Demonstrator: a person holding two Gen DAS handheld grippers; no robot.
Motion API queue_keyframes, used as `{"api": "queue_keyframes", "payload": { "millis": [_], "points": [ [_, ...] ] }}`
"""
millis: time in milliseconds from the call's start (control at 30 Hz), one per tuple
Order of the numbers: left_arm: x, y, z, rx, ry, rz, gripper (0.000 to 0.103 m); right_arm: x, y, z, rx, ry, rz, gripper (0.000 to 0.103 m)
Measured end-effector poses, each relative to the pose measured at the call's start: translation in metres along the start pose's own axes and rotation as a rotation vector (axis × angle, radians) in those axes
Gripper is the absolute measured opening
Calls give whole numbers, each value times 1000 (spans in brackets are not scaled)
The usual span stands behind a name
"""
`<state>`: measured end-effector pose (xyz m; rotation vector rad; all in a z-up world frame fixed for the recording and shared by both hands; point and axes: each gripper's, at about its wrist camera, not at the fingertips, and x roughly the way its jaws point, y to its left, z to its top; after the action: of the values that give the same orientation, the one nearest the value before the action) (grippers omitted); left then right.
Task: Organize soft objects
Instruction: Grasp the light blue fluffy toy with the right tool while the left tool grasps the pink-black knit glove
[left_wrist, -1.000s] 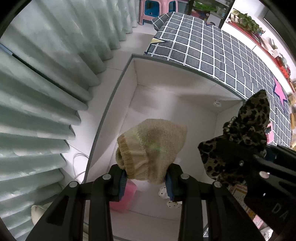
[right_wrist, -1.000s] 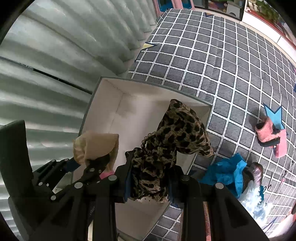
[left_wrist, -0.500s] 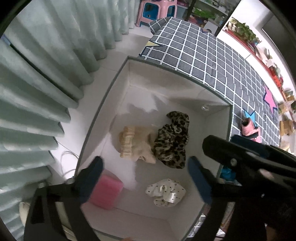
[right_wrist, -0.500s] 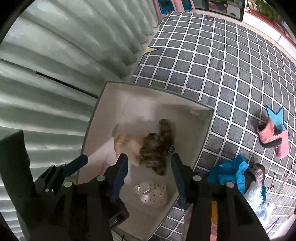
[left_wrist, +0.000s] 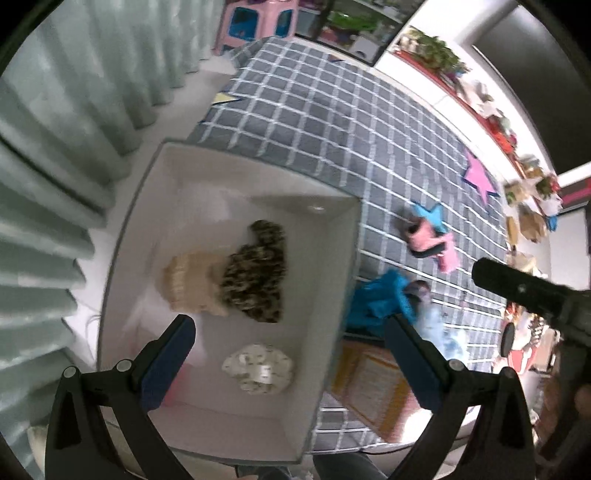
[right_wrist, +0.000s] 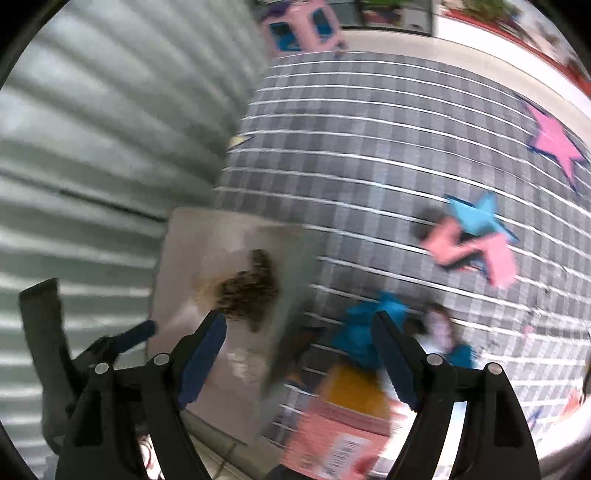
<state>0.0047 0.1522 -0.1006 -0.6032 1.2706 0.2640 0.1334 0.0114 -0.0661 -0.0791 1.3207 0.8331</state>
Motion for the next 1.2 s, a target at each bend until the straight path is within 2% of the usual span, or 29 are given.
{"api": "queue_keyframes", "payload": {
  "millis": [167,267,367,467,600,767,833,867,1033,1100,1200],
  "points": [
    [4,-34,6,58,34,-38,103,-7,-71,-15,135,14,-81,82],
    [11,-52,9,91,60,-35,103,2,-109,-34,214,60,-106,82],
    [19,-66,10,108,87,-28,103,17,-130,-49,246,109,-115,82],
    [24,-77,8,126,99,-10,103,34,-142,-63,255,157,-85,82],
    [30,-93,9,151,115,13,103,56,-138,-70,197,201,-24,82],
    [36,-104,12,163,129,40,103,80,-137,-71,113,269,49,82],
    [39,-109,13,166,134,54,103,89,-142,-71,115,291,88,82],
    [42,-112,14,168,139,62,103,93,-144,-70,119,302,112,87],
    [53,-127,19,179,158,92,103,104,-151,-65,93,330,183,87],
    [57,-134,21,185,163,101,103,107,-156,-64,106,341,200,85],
    [62,-143,25,194,170,114,103,112,-166,-64,133,354,238,76]
  ]
}}
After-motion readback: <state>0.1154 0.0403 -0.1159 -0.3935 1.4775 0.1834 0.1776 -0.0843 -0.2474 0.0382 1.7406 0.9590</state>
